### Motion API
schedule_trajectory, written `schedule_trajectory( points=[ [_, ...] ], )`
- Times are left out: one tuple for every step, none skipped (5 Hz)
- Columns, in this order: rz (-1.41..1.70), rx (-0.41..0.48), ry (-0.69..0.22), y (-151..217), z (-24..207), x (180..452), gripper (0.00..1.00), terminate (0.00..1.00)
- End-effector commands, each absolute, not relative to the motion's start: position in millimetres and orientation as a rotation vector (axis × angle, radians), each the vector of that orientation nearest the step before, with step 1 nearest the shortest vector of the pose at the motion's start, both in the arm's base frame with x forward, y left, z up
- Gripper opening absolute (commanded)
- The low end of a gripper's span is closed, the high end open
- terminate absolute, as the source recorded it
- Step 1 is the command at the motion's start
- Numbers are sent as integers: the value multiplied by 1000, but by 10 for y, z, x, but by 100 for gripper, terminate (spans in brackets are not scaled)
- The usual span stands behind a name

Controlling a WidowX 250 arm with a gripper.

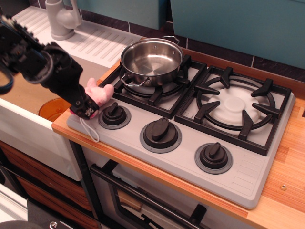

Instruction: Put pan on stove and put stuffedpig in pan

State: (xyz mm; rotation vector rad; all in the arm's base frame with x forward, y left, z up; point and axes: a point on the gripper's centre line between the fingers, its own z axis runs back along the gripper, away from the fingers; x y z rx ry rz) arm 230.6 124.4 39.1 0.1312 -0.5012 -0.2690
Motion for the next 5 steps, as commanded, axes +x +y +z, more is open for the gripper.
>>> schedule_trajectory(
  points=[
    [-296, 125, -539, 1302, 265, 2525, 100, 0],
    [-277, 116, -500, 1269, 240, 2564, 0, 0],
    [-270, 128, -480, 1279, 300, 2566, 0, 0],
    [-267, 159, -420, 1343, 558, 2493, 0, 0],
    [-268, 199, -353, 1404, 915, 2446, 0, 0]
  ],
)
